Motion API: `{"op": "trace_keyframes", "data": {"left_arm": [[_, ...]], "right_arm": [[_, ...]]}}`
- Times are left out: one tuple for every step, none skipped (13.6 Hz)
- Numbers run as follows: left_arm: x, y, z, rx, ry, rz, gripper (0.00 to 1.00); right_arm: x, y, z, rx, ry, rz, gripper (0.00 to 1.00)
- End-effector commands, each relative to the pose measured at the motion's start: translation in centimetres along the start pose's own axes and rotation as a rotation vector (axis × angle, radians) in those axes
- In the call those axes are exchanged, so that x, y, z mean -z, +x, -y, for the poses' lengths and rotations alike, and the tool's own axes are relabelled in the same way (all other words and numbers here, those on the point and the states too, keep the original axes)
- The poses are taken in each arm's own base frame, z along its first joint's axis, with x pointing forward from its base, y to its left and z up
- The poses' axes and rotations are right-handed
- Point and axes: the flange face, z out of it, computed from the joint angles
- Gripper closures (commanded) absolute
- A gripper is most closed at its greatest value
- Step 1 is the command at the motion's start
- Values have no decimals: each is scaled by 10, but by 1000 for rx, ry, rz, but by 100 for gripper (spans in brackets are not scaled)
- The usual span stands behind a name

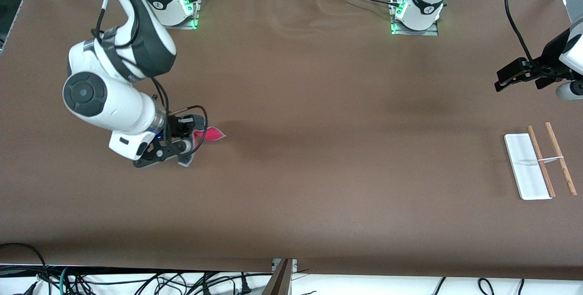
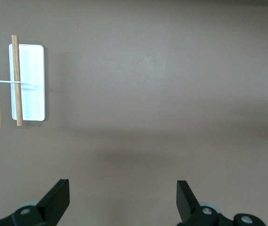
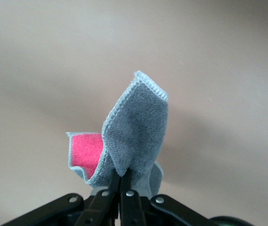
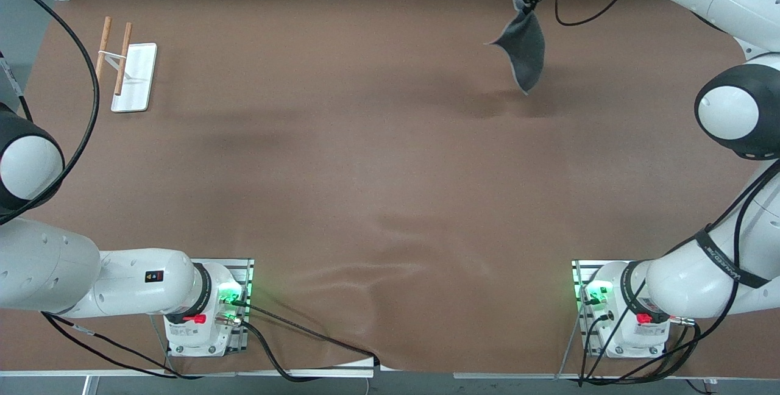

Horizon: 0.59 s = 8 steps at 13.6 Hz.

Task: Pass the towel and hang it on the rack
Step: 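Lift the grey towel with the right gripper toward the table middle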

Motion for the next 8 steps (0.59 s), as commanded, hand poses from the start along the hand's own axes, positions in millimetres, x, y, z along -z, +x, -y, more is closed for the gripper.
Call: {"op": "trace_keyframes", "data": {"left_arm": [[5,4,2,0,-4,-8,0],[5,4,3,2,-5,-8,0],[4,4,3,5,-5,-6,0],[4,5,6,9,-5,-6,0],[3,5,9,19,-4,-4,0],[2,6,10,23,-3,-1,0],[2,6,9,14,-5,-2,0],[6,3,7,10,-4,-13,0]], "right_arm": [[25,4,44,15,27,-46,100],[37,3,66,17,39,-68,100],[48,3,82,26,54,-95,100],[56,2,101,55,67,-119,100],[60,4,113,71,84,-145,100],[64,5,120,78,96,-180,100],[67,9,126,84,109,-218,100],[66,13,132,94,126,-249,100]]}}
